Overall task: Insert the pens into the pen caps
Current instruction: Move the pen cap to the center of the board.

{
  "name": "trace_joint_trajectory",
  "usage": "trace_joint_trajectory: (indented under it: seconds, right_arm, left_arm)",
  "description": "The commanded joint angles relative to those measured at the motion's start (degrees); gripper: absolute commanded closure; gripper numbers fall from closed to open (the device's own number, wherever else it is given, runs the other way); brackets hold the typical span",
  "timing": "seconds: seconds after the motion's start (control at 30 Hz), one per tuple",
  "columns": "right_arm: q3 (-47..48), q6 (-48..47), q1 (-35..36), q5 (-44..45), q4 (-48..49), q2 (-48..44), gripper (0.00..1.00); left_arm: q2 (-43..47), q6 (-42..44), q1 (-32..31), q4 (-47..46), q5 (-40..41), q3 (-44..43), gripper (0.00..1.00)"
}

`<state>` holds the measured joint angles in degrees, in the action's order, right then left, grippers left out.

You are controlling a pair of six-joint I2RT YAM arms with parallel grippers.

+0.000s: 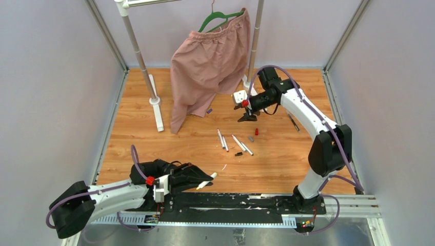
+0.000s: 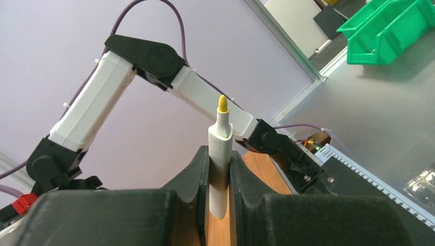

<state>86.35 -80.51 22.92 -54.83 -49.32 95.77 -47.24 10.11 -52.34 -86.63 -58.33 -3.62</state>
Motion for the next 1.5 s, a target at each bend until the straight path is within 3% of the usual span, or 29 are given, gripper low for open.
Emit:
trace_joint_trajectory:
  seconds: [0.0, 0.17, 0.37, 0.43, 0.53, 0.57, 0.67, 0.77, 0.9, 1.07, 1.3, 1.47]
  right_arm:
    - [2.8, 5.8, 0.9, 1.8, 0.0, 2.3, 0.41]
    - [4.9, 18.7, 0.9, 6.9, 6.2, 4.8, 0.42]
    - [5.4, 36.9, 0.8, 15.8, 15.3, 8.5, 0.45]
    - [4.5, 43.0, 0.9, 18.5, 19.2, 10.0, 0.52]
    - [4.9, 48.4, 1.1, 21.3, 22.9, 12.5, 0.54]
    - [5.6, 48.2, 1.3, 21.9, 22.9, 13.5, 0.53]
    - [8.9, 42.4, 1.5, 23.6, 22.0, 17.1, 0.47]
    - [13.0, 26.1, 0.9, 23.8, 18.0, 21.7, 0.44]
    - [19.2, 11.6, -1.6, 19.4, 12.6, 27.0, 0.44]
    - [31.0, 1.4, -3.9, 12.6, 3.7, 35.5, 0.48]
    - [37.0, 0.1, -4.1, 13.8, 3.3, 41.9, 0.53]
    - [40.0, 5.2, -4.2, 14.8, 6.1, 44.9, 0.58]
  left_arm:
    - [-0.9, 2.0, -0.5, -2.5, 2.1, 1.7, 1.00]
    - [-5.7, 2.8, -0.4, -2.2, 8.1, 2.2, 1.00]
    - [-10.2, -10.9, 4.0, -2.2, 25.3, 1.9, 1.00]
    - [-10.5, -12.2, 5.1, -2.2, 31.1, 2.9, 1.00]
    - [-10.6, -12.3, 5.3, -1.4, 43.1, 5.1, 1.00]
    - [-10.6, -13.4, 5.4, -1.5, 47.3, 5.5, 1.00]
    - [-10.0, -13.9, 5.5, -1.4, 49.7, 6.1, 1.00]
    - [-10.0, -14.1, 5.5, -1.8, 50.4, 6.3, 1.00]
    - [-9.8, -14.1, 5.5, -1.9, 51.2, 6.7, 1.00]
    - [-10.1, -14.2, 5.5, -1.9, 51.8, 6.6, 1.00]
    - [-10.7, -14.1, 5.5, -1.9, 51.6, 6.3, 1.00]
    - [-11.0, -14.1, 5.5, -1.9, 51.5, 6.1, 1.00]
